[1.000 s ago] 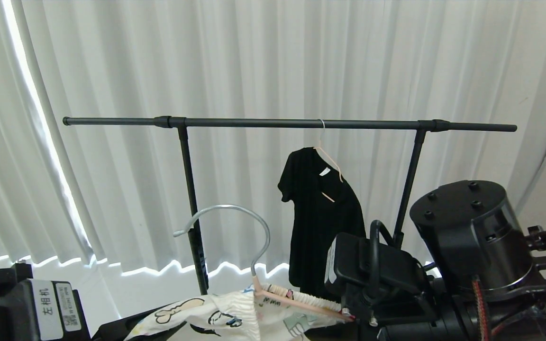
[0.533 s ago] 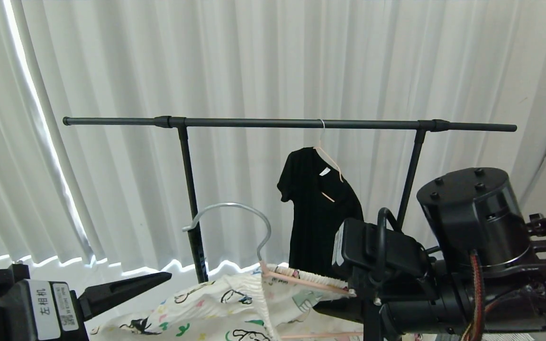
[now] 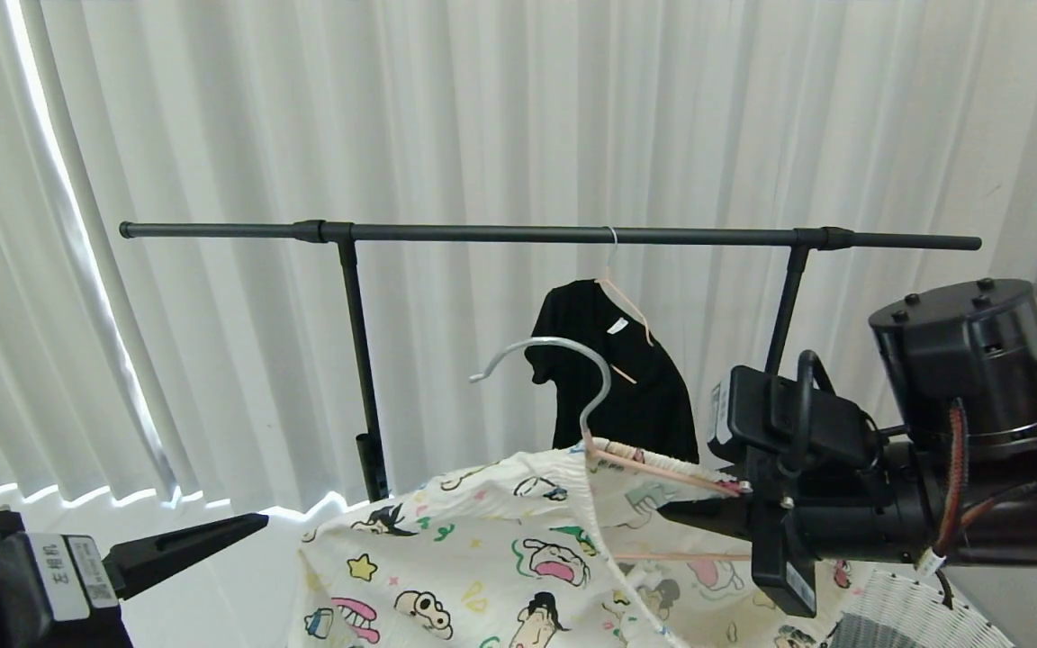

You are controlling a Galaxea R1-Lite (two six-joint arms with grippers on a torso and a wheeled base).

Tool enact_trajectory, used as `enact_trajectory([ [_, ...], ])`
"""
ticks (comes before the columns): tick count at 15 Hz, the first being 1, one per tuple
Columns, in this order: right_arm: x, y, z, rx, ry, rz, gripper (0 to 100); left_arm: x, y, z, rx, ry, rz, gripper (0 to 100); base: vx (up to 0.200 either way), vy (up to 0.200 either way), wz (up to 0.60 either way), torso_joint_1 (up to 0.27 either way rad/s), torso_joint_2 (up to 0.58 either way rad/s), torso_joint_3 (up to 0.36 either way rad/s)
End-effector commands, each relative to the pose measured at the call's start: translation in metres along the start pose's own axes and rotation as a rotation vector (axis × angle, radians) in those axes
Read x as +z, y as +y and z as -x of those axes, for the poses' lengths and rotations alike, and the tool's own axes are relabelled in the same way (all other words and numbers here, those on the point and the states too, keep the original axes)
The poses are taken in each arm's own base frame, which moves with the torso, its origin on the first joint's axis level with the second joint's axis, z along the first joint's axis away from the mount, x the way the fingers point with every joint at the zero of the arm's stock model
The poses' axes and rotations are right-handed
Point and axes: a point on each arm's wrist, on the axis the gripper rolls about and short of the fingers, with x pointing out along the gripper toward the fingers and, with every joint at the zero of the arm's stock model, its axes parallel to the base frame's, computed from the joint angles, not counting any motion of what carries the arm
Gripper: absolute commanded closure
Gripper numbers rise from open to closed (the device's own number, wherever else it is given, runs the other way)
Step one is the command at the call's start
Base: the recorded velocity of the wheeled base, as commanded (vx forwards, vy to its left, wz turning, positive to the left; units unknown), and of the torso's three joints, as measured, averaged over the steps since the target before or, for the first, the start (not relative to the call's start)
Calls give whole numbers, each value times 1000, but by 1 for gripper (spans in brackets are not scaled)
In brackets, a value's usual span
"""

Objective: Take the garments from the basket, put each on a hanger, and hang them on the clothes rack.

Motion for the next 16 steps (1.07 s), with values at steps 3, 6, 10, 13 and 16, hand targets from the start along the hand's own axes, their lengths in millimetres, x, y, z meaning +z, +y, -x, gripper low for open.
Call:
enact_trajectory([
  [3, -8, 7, 34, -41, -39, 7, 100, -40, 11, 0, 78, 153, 108, 0, 0, 0, 0, 0, 0, 0],
  [6, -9, 11, 45, -51, -59, 66, 100, -53, 8, -8, 17, 238, 133, 0, 0, 0, 0, 0, 0, 0],
  [10, -14, 17, 50, -38, -62, 137, 100, -53, 5, -11, -117, 213, 148, 0, 0, 0, 0, 0, 0, 0],
  [13, -13, 17, 52, -41, -71, 140, 100, -55, 4, -10, -125, 220, 148, 0, 0, 0, 0, 0, 0, 0],
  [16, -10, 19, 52, -37, -83, 150, 100, -53, 5, -11, -123, 209, 143, 100, 0, 0, 0, 0, 0, 0],
])
